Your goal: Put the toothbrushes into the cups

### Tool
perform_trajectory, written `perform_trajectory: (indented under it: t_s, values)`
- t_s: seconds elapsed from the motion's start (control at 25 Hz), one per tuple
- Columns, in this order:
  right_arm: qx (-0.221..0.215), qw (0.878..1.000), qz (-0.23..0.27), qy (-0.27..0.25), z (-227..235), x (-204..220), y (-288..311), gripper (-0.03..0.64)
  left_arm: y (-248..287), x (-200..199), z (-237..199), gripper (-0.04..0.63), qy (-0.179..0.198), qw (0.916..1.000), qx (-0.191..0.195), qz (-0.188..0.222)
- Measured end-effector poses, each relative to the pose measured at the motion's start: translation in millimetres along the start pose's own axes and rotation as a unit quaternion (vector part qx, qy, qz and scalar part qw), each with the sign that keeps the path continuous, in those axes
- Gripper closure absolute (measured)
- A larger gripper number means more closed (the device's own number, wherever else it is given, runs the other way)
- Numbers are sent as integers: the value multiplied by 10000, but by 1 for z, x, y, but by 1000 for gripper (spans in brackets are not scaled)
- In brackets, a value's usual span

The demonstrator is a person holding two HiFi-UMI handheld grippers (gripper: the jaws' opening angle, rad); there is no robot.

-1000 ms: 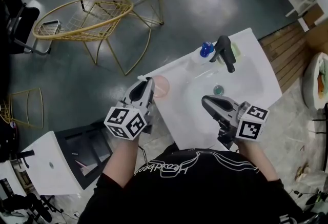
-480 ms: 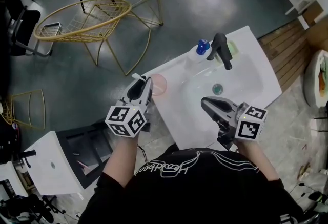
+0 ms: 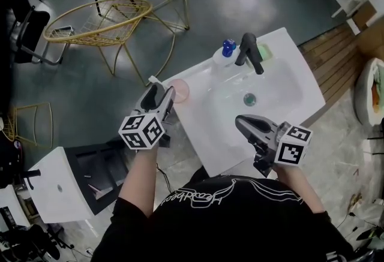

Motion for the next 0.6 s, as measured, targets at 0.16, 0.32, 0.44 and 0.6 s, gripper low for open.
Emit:
perform_trajectory:
  t_s: [0.16, 0.32, 0.44, 0.6]
  values:
    - [-31, 9999, -10, -113, -8, 1, -13, 586, -25, -1, 12, 339, -144, 9998, 56, 92]
    - [-135, 9996, 34, -265, -22, 2, -24, 586, -59, 4, 35, 339, -320, 9992, 181, 139]
    - [-261, 9989, 49, -390, -37, 7, -31, 586, -87, 12, 60, 339, -427, 9983, 362, 135]
    - [-451, 9972, 19, -598, -61, 18, -44, 586, -121, 25, 100, 339, -503, 9962, 702, 150]
Point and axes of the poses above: the fingertips, and each gripper's own axes: y forward along the fingers, z to its right, x out of its underside, the point moved 3 cm from there along -y, backward along the fingers, and after that the axes turned 1 degree about -x, right-handed, at the moved point
